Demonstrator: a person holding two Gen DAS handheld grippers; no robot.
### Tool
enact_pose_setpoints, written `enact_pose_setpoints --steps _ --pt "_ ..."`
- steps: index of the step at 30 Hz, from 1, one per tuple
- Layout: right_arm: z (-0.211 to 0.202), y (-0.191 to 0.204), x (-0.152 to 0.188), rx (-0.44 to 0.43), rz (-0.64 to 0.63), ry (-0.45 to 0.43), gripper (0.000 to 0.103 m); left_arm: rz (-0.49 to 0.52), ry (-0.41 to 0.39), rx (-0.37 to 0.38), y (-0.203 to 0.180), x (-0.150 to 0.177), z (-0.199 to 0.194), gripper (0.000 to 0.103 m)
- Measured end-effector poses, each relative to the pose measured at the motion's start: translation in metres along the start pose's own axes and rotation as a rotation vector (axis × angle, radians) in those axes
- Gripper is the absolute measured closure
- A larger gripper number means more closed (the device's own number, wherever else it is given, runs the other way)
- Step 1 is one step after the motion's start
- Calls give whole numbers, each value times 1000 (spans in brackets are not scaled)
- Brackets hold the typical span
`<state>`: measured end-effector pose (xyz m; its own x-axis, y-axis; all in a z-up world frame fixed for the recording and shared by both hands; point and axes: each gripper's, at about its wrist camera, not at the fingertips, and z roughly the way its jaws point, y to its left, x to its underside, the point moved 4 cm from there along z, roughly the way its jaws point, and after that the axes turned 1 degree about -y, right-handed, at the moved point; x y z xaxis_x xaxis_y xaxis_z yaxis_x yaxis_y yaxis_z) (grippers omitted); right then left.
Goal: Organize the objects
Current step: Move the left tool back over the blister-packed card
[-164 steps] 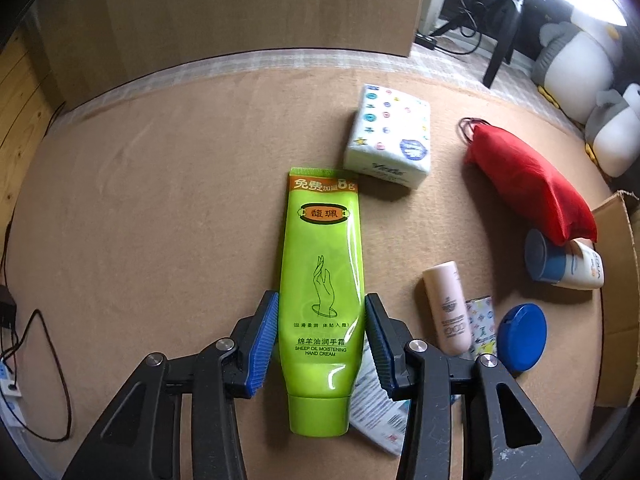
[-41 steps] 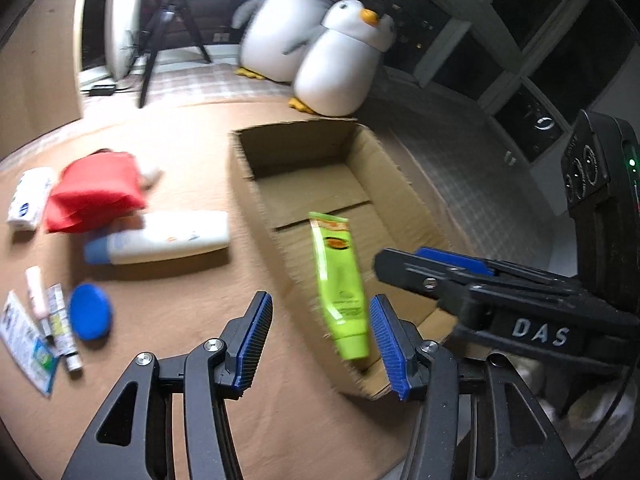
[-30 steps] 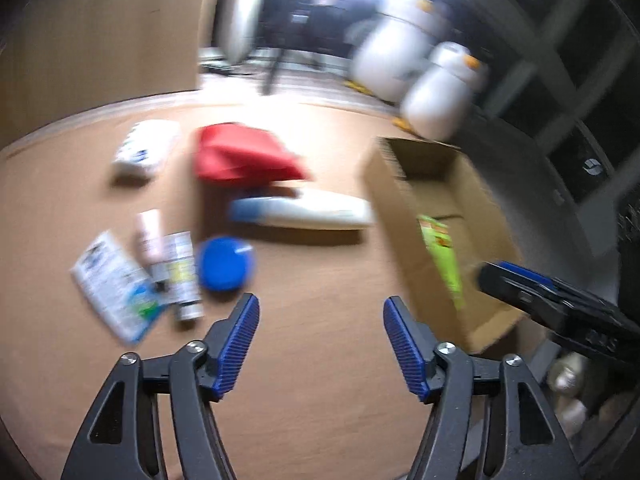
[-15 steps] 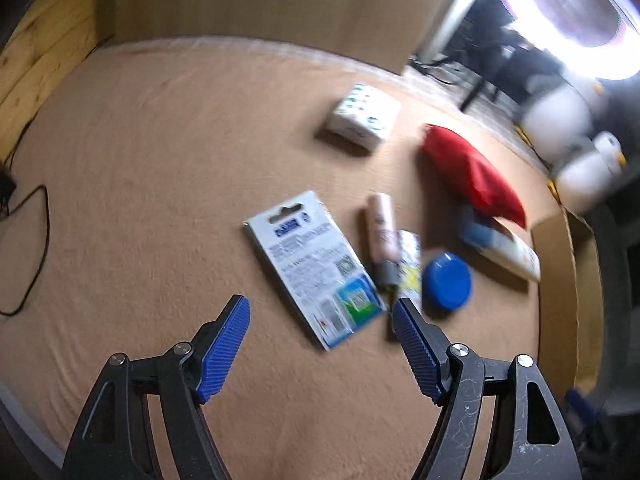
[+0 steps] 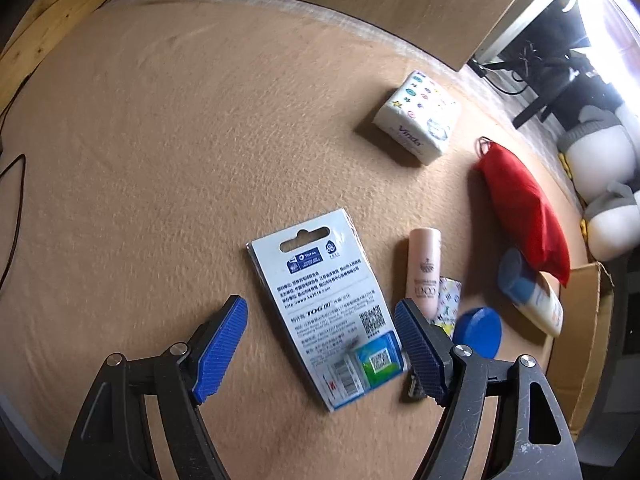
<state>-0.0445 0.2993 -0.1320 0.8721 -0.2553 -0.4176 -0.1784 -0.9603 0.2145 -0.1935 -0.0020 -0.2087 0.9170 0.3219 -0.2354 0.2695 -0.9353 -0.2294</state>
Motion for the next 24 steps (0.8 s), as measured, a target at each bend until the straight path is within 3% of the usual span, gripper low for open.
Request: enact_pose_setpoints --steps 9,16,24 --pt "2 -4 1 -2 22 8 39 44 -32 -67 -11 -2 6 24" --pt "5 -7 1 -6 37 18 39 178 -85 -151 -24 11 9 24" --pt "8 -3 0 -13 44 22 39 277 -108 -156 -17 32 0 24"
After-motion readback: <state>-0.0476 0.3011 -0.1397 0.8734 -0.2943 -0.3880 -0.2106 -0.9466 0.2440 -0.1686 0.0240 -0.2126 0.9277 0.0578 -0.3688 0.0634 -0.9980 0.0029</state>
